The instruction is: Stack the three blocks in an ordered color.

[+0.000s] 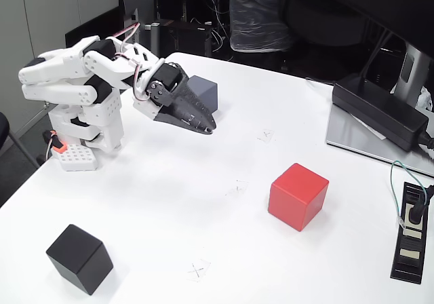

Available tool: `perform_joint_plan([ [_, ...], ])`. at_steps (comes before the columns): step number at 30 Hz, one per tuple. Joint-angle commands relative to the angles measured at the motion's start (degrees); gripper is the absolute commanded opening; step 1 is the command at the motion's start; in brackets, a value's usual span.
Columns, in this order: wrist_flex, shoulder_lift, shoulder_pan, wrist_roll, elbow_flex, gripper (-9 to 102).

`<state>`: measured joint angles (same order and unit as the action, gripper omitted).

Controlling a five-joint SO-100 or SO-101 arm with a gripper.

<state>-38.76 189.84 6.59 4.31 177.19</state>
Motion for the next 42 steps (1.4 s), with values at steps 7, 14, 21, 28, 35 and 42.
perform_joint_plan([
  [7, -0.3, 0.4, 0.1, -0.7, -0.7, 13],
  [14, 0.3, 0.4, -2.2, -0.9, -2.5, 31],
  [21, -1.1, -0.1, -6.0, -9.8, -14.9, 35],
  [28, -12.7, -0.3, 4.7, -24.7, -23.7, 35],
  [35, -30.7, -0.4, 16.4, -37.0, -37.2, 35],
  [42, -39.0, -11.9, 19.9, -42.6, -48.3, 35],
])
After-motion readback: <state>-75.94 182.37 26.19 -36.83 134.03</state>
